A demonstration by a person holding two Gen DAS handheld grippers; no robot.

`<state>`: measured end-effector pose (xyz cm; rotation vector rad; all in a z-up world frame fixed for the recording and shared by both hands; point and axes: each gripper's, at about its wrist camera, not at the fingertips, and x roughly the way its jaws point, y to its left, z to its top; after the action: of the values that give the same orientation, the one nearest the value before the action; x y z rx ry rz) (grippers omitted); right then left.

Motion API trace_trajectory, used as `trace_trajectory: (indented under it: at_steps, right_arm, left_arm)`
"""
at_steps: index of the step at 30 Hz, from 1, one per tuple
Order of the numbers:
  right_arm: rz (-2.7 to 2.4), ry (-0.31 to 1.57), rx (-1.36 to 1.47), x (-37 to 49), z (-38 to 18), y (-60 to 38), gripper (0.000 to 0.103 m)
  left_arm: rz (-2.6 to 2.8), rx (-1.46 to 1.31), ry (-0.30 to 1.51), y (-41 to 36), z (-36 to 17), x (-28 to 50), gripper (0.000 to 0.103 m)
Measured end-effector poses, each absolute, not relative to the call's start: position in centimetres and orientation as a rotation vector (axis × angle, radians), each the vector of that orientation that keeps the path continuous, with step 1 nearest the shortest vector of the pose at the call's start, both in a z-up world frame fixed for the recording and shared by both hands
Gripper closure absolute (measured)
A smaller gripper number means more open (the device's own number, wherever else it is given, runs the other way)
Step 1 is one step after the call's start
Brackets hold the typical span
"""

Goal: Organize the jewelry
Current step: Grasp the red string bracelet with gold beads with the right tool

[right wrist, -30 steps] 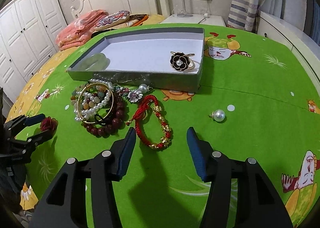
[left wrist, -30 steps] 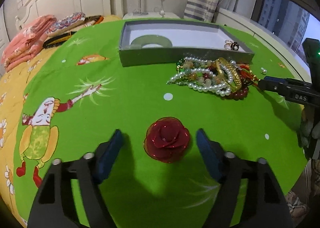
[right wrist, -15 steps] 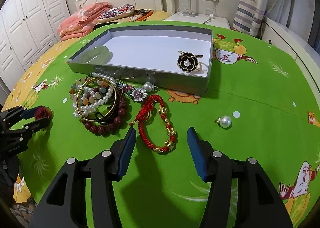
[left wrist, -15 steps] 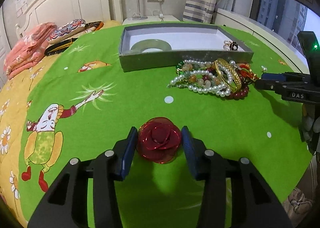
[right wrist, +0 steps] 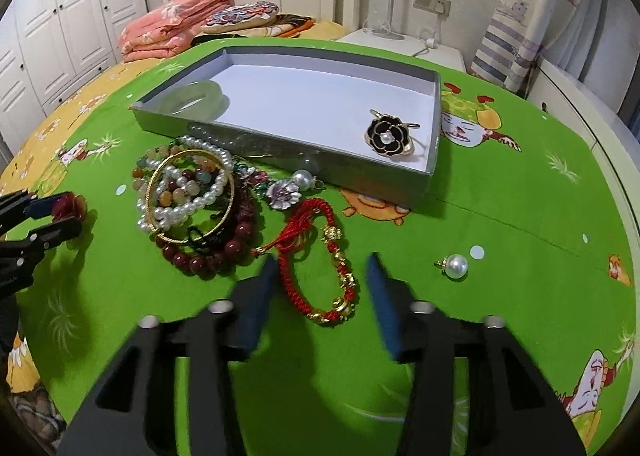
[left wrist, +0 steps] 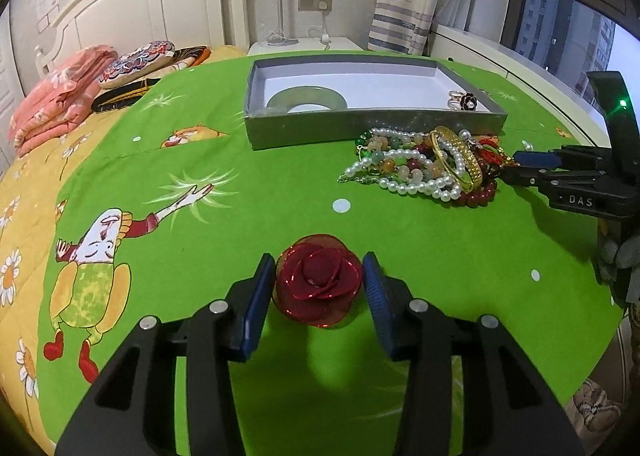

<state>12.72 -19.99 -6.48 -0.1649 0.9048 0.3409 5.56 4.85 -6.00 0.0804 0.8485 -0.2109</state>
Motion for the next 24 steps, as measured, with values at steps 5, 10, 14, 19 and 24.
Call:
trace_trajectory:
  at_steps: [5, 10, 14, 19, 24]
  right_arm:
    - [0.336, 0.900, -0.141, 12.2, -6.5, -20.5, 0.087]
    - [0.335, 0.899, -0.092, 11.9, -6.4, -21.3, 0.089]
    - [0.330, 0.887, -0.070, 11.5, -6.1, -21.6, 0.091]
    - [0.330, 0.854, -0.049, 10.7, -4.7, -22.2, 0.091]
    - [0.329, 0.821, -0.040, 10.4, -3.3, -22.7, 0.091]
  left_arm:
    - [-0.213, 0.076, 0.847, 4.9, -6.1, 5.2, 0.059]
    - [-0.212, 0.073, 0.844, 4.9, -6.1, 4.9, 0.059]
    - [-0.212, 0.069, 0.834, 5.0, -5.8, 4.7, 0.059]
    - [-0.217, 0.080, 0.815, 4.8, -5.1, 4.6, 0.059]
    - [-0.235, 0.097, 0.795, 4.2, -4.1, 5.0, 0.059]
